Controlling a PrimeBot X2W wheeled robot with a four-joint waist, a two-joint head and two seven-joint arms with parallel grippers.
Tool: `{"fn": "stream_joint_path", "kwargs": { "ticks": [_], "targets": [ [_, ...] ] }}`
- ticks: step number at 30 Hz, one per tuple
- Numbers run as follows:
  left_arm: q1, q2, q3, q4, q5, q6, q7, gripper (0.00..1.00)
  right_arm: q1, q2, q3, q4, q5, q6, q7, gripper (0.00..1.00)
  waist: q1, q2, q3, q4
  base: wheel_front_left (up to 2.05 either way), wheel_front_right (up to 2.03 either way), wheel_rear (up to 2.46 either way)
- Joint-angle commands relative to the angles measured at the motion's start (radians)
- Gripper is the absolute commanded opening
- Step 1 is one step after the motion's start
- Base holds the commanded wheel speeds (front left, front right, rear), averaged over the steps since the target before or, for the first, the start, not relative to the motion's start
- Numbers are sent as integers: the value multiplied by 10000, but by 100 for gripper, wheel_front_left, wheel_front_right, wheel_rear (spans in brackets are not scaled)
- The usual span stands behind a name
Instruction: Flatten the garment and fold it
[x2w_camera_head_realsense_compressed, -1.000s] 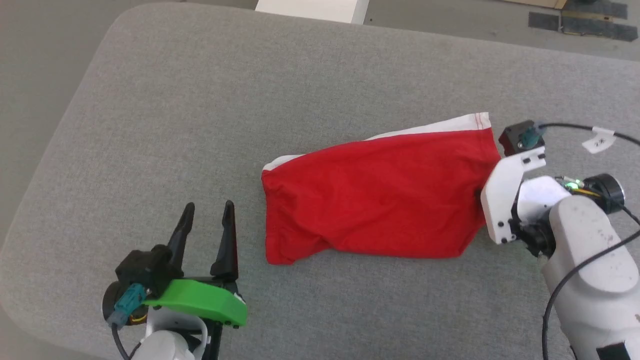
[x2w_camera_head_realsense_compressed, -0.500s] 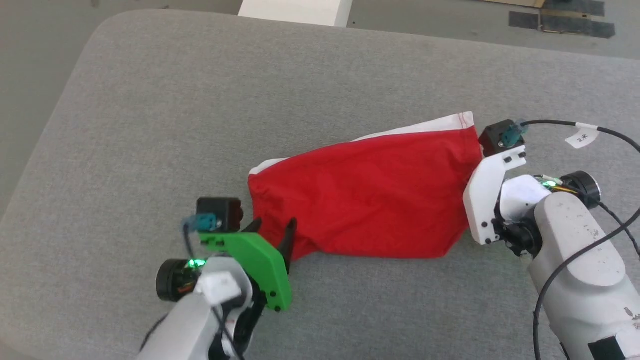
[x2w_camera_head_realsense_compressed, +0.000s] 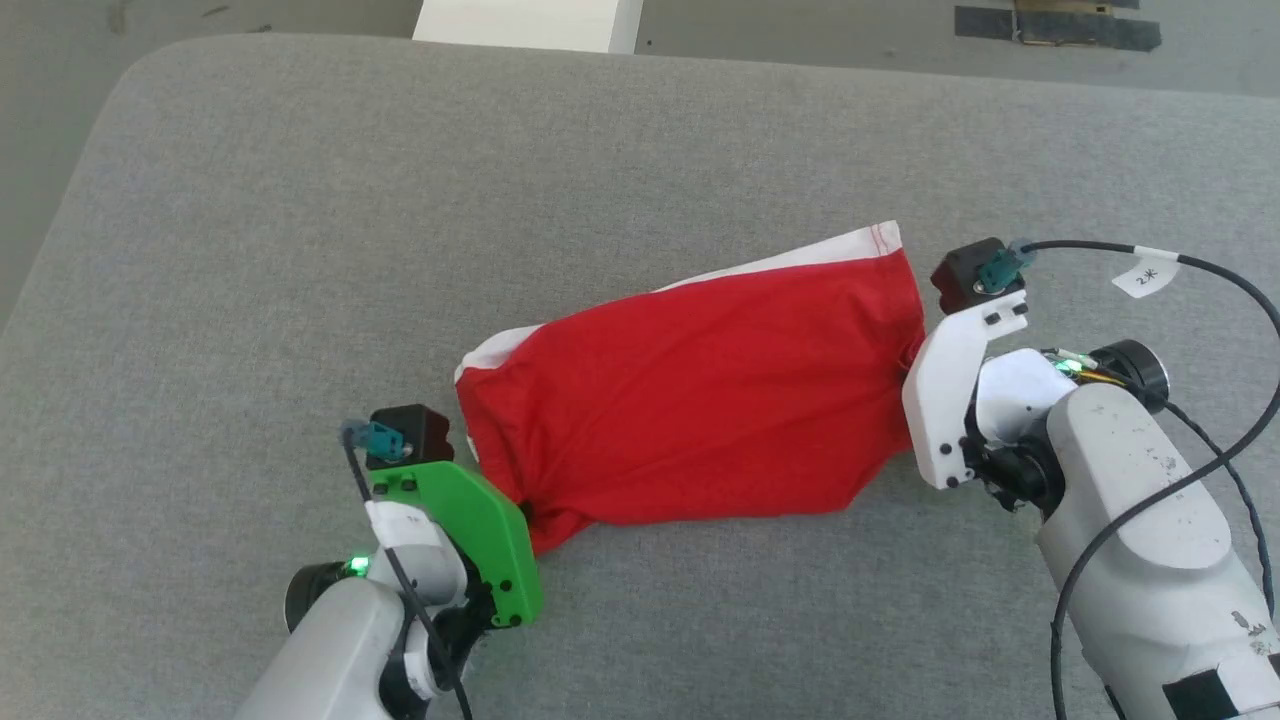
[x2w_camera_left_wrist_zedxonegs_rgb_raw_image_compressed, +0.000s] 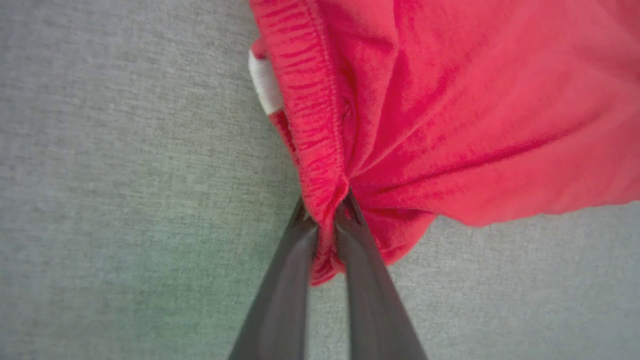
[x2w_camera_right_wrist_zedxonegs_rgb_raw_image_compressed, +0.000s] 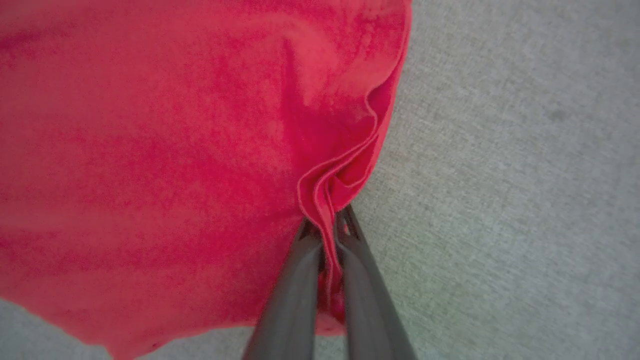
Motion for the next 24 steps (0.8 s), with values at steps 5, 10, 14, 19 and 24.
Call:
{"fn": "stream_joint_path", "kwargs": {
  "ticks": [5, 10, 14, 19, 24],
  "targets": [
    [220, -5, 256, 25, -532, -452, -139, 0, 279, -171, -127, -313, 444, -15, -314, 0, 0, -1, -384, -162, 0, 0, 0],
    [348, 506, 631, -427, -896, -503, 292, 0, 1248, -444, -382, -1362, 1084, -15, -134, 0, 0, -1, -804, -270, 0, 0, 0],
    [741, 896, 808, -681, -1067, -398, 622, 0, 2647, -591, -921, -2693, 1360, -15, 282, 0, 0, -1, -1102, -366, 0, 0, 0],
    [1469, 1085, 903, -864, -1392, -163, 1034, 0, 4886, -180, -1770, -4477, 1374, -15, 1002, 0, 0, -1, -1371, -469, 0, 0, 0],
    [2026, 1142, 960, -987, -1657, 0, 1273, 39, 6519, 562, -2201, -5569, 1306, -15, 1425, 0, 0, -1, -1533, -595, 0, 0, 0]
  ]
}}
